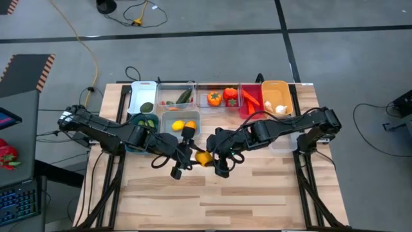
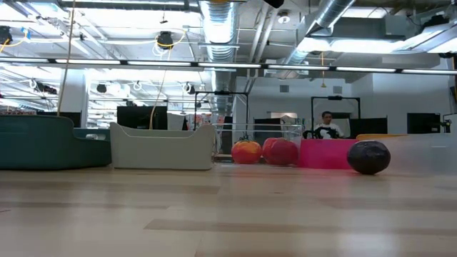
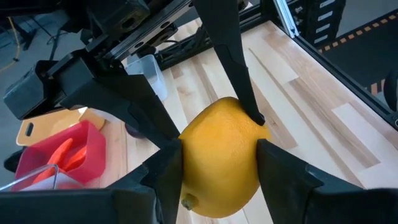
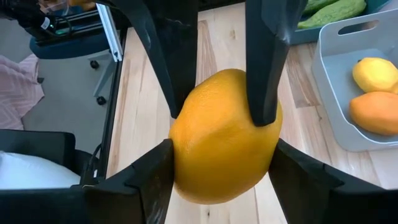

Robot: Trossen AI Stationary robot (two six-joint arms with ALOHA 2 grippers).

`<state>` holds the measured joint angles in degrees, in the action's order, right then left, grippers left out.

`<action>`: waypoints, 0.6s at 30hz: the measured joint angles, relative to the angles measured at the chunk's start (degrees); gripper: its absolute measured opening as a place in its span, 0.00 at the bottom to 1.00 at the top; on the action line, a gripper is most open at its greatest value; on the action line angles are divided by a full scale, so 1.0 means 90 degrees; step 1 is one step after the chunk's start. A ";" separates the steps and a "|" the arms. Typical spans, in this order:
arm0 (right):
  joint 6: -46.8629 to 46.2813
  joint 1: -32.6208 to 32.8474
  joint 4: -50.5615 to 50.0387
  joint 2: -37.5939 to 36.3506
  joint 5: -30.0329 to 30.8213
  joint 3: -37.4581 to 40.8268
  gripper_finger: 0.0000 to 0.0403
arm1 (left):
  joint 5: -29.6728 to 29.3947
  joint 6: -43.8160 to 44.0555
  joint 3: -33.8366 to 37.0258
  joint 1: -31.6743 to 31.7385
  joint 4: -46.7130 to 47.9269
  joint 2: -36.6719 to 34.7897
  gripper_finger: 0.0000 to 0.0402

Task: Sort produce into baskets
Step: Put the lemon into the gray bin

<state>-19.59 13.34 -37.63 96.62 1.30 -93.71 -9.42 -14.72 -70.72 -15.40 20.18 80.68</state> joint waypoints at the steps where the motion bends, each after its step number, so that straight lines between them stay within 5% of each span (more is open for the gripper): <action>1: 0.0000 0.0000 0.0000 0.0000 0.0000 0.0000 0.65 | -0.0001 0.0000 0.0000 0.0000 0.0002 0.0000 0.41; 18: 0.0017 0.0000 -0.0033 0.0000 0.0010 0.0000 0.65 | 0.0002 -0.0053 0.0000 0.0002 -0.0014 0.0000 0.41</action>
<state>-19.44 13.34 -37.93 96.62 1.39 -93.71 -9.41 -15.20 -70.72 -15.38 20.06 80.68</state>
